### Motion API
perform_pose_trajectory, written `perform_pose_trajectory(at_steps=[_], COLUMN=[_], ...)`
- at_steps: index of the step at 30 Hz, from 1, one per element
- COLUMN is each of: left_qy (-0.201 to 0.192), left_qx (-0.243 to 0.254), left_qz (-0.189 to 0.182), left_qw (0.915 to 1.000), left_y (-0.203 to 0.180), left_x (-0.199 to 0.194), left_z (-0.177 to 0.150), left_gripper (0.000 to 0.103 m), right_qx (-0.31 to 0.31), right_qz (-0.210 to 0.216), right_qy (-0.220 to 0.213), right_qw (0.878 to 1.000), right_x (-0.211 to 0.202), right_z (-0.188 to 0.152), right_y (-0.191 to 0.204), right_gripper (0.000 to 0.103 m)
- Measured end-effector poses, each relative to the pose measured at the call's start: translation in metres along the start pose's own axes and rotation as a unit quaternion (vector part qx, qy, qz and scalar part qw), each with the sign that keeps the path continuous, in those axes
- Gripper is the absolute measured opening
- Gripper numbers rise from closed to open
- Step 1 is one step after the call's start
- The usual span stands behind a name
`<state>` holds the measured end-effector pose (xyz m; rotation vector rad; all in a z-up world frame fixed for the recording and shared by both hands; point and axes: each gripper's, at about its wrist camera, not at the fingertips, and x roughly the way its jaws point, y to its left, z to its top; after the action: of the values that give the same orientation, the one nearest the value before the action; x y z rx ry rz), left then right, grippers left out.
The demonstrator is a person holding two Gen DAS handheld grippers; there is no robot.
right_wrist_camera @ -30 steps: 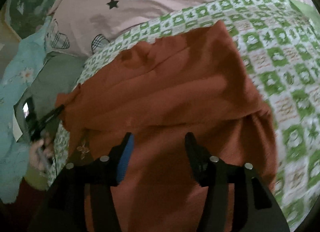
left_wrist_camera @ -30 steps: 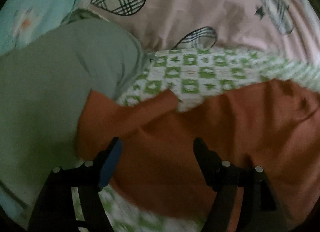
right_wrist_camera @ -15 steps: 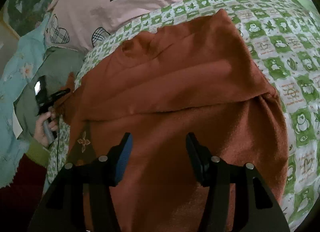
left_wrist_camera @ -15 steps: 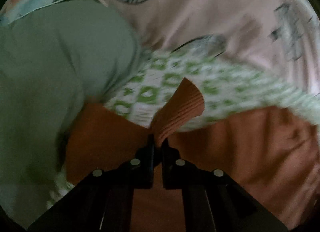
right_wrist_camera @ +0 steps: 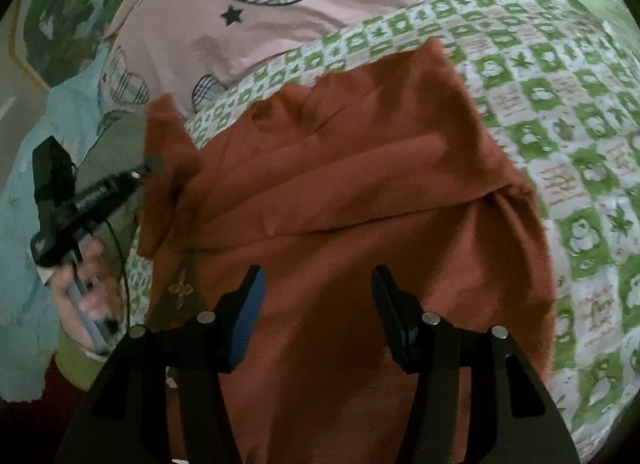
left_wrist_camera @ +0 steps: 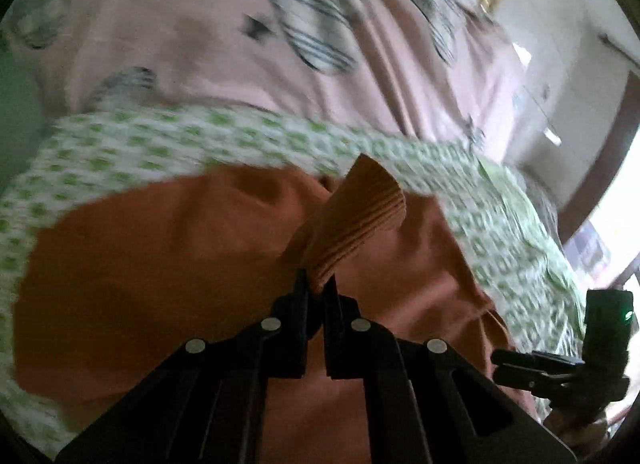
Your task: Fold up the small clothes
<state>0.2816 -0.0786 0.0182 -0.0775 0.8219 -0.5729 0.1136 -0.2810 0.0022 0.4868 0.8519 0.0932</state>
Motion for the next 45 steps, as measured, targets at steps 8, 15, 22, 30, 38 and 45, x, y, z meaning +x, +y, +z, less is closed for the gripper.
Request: perform_pose_trajectory(at_steps=[8, 15, 22, 30, 38, 45], left_qy=[0.064, 0.035, -0.005, -0.007, -0.009, -0.008], left_qx=[0.035, 0.011, -0.046, -0.187, -0.181, -0.186], left_qz=[-0.003, 0.019, 0.167, 0.256, 0.266, 0.278], left_qw=[0.9973, 0.9991, 0.9849, 0.9484, 0.9469, 0.9424], left_y=[-0.039, -0.019, 0.060, 0.169, 0.172, 0.173], left_x=[0.080, 0.025, -0.058, -0.078, -0.060, -0.050], left_z=[-0.036, -0.064, -0.107, -0.125, -0.112, -0.114], left_gripper=[0.012, 0.054, 0.054, 0.053, 0.053, 0.054], right_qx=[0.019, 0.007, 0.000, 0.006, 0.007, 0.060], right_qz=[-0.006, -0.001, 0.008, 0.011, 0.085, -0.016], right_qy=[-0.012, -0.017, -0.009, 0.010, -0.082, -0.044], right_qw=[1.000, 1.000, 1.000, 1.000, 0.993, 0.997], right_x=[-0.009, 0.008, 0.043, 0.094, 0.016, 0.028], right_z=[0.005, 0.022, 0.049, 0.078, 0.098, 0.099], right_y=[-0.013, -0.005, 0.004, 0.007, 0.023, -0.038], right_gripper=[0.056, 0.057, 0.057, 0.039, 0.006, 0.002])
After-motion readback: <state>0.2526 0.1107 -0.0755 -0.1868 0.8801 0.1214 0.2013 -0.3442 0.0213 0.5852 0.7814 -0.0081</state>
